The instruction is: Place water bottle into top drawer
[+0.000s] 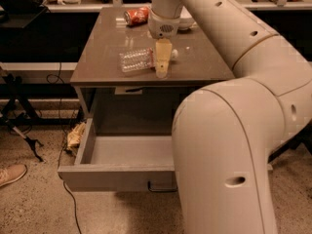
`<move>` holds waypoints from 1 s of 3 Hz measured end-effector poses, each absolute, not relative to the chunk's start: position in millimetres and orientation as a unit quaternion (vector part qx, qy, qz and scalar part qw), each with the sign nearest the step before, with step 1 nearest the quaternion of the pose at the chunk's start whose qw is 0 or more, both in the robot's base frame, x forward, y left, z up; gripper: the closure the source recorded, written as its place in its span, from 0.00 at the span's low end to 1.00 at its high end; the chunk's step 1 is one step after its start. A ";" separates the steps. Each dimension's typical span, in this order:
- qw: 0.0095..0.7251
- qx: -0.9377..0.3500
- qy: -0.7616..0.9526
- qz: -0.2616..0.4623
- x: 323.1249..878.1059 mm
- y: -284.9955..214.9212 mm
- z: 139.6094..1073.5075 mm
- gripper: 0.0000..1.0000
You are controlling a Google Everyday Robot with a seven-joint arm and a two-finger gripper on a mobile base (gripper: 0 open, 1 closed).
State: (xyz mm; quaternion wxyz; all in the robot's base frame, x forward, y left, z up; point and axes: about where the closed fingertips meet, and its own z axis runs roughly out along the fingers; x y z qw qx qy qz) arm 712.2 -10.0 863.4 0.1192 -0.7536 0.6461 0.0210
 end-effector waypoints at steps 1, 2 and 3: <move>0.102 -0.761 0.640 0.027 715.3 1.4 850.2 0.00; 0.091 -0.763 0.639 0.032 718.7 6.1 840.6 0.19; 0.092 -0.754 0.649 0.037 723.8 -0.7 837.5 0.50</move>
Offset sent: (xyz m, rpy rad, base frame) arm -0.0022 0.0103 -0.0245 -0.0754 0.1328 0.0449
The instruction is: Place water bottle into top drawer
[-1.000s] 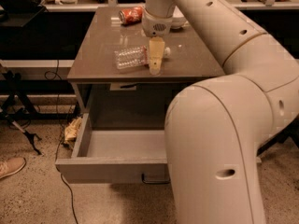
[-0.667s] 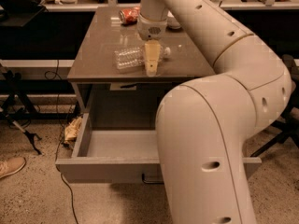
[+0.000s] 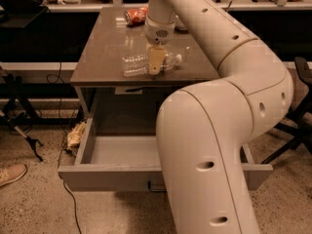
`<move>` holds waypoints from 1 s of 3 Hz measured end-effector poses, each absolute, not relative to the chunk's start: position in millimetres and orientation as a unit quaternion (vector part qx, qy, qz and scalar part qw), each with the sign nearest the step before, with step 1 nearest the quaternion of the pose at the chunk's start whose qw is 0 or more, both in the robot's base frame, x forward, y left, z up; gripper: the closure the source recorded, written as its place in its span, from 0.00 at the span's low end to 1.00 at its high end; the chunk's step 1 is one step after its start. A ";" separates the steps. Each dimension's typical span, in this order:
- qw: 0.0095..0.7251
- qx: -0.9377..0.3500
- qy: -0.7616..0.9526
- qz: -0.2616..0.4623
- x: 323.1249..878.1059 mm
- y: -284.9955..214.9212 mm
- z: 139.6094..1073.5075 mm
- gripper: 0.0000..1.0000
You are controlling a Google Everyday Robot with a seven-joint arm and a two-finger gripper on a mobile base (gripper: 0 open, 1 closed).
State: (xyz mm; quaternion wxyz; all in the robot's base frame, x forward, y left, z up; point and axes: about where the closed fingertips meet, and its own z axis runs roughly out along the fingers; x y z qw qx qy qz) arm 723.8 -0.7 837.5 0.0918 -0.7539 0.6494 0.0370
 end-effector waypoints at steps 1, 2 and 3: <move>0.093 -0.744 0.661 0.042 724.1 -9.3 835.3 0.73; 0.104 -0.716 0.689 0.035 710.7 -41.1 852.5 0.97; 0.106 -0.675 0.729 0.045 668.3 -80.9 868.3 1.00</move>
Offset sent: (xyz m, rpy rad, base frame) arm -0.0706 -0.0945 0.0448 -0.0021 0.0156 -0.2079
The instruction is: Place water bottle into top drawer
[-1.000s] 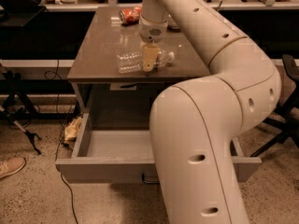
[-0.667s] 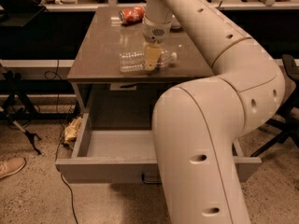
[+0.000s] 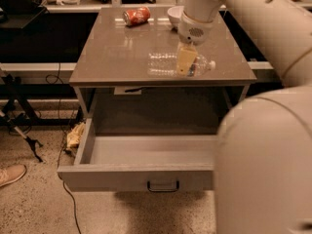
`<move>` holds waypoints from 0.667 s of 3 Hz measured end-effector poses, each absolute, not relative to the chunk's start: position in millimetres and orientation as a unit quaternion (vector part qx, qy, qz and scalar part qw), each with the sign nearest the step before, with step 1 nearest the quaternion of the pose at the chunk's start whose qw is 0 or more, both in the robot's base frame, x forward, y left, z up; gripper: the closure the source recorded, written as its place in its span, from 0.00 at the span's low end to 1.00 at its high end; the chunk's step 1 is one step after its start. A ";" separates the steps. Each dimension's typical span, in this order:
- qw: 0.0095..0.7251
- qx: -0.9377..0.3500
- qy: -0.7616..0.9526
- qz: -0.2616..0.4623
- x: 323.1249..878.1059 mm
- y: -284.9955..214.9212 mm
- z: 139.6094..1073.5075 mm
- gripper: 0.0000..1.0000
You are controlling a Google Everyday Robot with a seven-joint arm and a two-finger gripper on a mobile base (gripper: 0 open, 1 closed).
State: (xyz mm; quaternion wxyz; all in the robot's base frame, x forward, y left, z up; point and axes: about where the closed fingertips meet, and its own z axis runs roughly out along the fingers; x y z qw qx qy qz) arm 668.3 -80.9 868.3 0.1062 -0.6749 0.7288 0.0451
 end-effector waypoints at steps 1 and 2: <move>0.115 -0.624 0.770 0.071 615.3 -106.1 875.0 1.00; 0.083 -0.616 0.779 0.082 593.0 -114.3 847.8 1.00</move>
Offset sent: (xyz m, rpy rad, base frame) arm -0.0488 -0.0237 0.0077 0.0547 0.0295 -0.1180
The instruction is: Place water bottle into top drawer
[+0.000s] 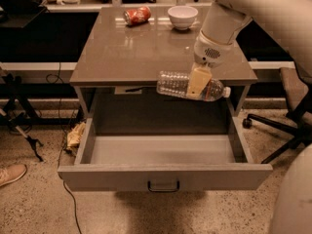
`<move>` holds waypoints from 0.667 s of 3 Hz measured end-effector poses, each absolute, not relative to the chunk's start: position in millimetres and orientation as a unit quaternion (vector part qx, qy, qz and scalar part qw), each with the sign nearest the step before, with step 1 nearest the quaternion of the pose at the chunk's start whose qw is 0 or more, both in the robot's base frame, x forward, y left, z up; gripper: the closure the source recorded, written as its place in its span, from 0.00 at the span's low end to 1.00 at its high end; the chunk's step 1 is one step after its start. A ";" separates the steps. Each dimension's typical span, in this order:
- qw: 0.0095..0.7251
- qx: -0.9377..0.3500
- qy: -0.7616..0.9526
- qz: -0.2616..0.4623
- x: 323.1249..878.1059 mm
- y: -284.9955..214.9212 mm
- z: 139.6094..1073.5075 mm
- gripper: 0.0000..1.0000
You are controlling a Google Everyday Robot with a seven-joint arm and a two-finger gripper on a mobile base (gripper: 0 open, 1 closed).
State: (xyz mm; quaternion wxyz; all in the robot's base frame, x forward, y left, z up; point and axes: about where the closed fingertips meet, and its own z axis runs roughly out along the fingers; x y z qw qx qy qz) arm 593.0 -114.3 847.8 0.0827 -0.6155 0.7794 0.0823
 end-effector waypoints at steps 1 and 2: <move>0.082 -0.614 0.781 0.084 592.4 -114.2 845.2 1.00; 0.077 -0.582 0.802 0.108 581.3 -116.1 811.3 1.00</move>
Offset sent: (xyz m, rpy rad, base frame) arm -0.0288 -0.0058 -0.0813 0.0778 0.1192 -0.1754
